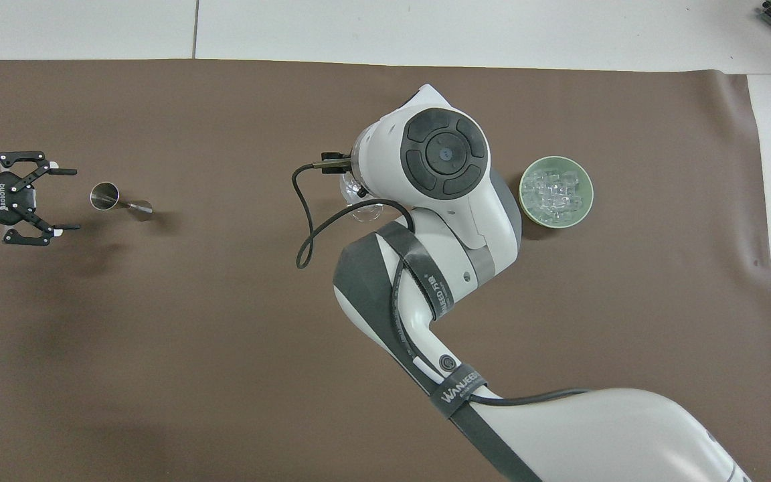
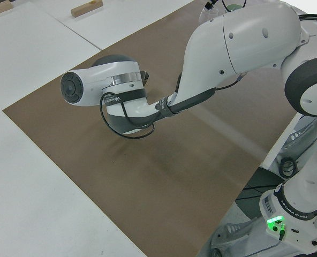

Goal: Pour wine and add ice with both arms
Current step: 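Set the silver cup on the mat and open the left gripper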

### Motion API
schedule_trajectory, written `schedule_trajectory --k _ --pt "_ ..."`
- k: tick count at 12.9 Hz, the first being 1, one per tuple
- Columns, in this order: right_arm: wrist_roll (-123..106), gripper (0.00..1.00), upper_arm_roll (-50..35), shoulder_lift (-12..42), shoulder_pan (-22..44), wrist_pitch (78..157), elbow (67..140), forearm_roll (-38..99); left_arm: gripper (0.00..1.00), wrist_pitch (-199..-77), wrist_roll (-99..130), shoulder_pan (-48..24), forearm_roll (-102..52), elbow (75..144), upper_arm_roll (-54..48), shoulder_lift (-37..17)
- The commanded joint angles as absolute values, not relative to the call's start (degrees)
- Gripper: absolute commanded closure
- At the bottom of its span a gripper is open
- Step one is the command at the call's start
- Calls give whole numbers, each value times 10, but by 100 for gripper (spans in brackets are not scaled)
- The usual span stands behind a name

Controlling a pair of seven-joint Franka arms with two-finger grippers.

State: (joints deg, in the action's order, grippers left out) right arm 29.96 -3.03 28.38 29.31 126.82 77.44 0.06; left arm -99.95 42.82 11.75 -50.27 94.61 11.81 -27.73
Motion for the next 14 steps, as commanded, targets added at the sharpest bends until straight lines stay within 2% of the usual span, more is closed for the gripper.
schedule_trajectory --k 1,7,14 --pt "307 100 -33 281 290 1265 778 8 0 -942 425 123 -438 887 124 -289" --pt "306 99 -33 281 289 1260 778 8 0 -875 356 131 -363 806 128 -277" --pt "307 85 -33 280 289 1256 778 9 0 -857 260 123 -304 746 121 -234"
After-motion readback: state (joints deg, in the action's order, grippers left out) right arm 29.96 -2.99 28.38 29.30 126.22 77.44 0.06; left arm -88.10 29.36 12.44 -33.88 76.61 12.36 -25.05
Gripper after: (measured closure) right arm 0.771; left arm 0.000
